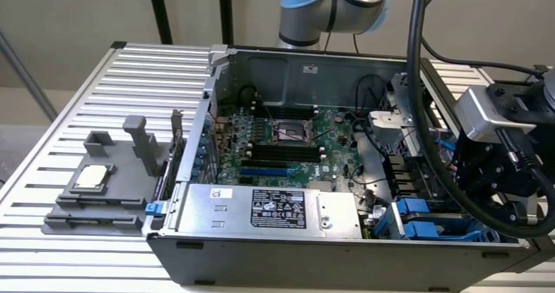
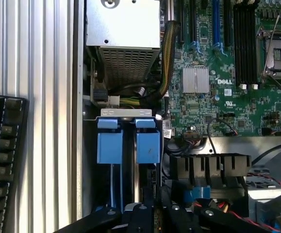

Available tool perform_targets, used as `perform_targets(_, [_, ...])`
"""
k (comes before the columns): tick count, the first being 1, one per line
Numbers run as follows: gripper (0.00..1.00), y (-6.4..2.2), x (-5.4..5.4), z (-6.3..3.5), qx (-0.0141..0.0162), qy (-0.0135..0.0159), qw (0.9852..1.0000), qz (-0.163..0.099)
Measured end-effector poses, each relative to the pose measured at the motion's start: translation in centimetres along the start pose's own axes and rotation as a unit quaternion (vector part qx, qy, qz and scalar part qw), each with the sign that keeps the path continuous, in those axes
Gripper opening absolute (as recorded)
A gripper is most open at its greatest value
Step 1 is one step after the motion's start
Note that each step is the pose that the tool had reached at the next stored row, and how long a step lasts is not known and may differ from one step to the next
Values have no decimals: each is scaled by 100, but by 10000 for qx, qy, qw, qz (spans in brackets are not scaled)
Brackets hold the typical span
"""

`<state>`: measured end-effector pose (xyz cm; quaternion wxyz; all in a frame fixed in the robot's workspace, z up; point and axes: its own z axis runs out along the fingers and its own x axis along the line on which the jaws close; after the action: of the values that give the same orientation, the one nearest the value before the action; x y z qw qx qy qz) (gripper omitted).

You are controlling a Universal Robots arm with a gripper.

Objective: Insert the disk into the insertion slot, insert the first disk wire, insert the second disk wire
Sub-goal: 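Insert the first disk wire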

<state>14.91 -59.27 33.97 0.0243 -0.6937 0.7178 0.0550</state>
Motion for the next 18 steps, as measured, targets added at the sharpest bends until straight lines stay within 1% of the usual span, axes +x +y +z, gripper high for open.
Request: perform_targets(18, [16, -12, 0, 49, 5, 14, 10000, 39])
